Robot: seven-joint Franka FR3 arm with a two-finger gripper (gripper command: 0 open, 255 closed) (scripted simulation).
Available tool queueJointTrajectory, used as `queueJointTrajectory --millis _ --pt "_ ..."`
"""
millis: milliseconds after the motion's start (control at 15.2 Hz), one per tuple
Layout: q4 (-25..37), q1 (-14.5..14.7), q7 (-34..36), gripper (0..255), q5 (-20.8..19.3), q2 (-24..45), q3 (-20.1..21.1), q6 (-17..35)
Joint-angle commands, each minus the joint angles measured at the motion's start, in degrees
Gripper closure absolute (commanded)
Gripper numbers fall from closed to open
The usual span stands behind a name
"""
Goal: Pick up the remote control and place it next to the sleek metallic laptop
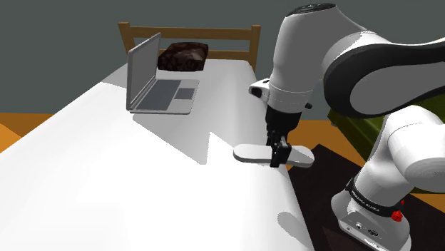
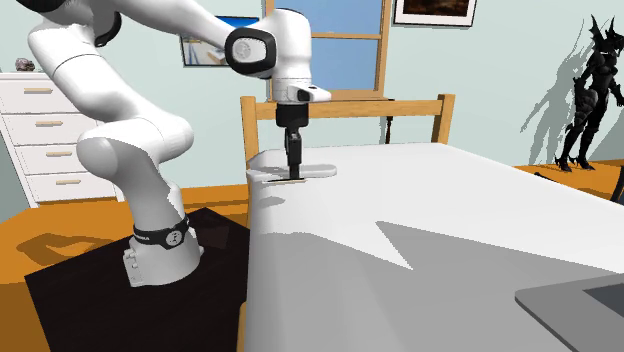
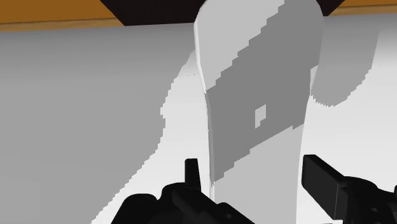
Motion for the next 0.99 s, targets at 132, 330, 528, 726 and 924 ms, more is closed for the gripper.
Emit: queueJointTrajectory --millis 132,330,528,726,924 --pt "2.3 -0.08 0.06 255 -0.53 -1.35 -0.73 -3.65" --pt "4.21 -0.22 0.07 255 -0.97 -2.03 -1.27 -6.23" --pt "6.2 -0.38 0.08 255 -1.4 -2.54 -1.79 -8.73" --pt "8.28 -0.54 0.1 255 -1.81 -2.89 -2.28 -11.15" --pt "10.44 -0.71 0.13 255 -2.21 -3.09 -2.74 -13.51"
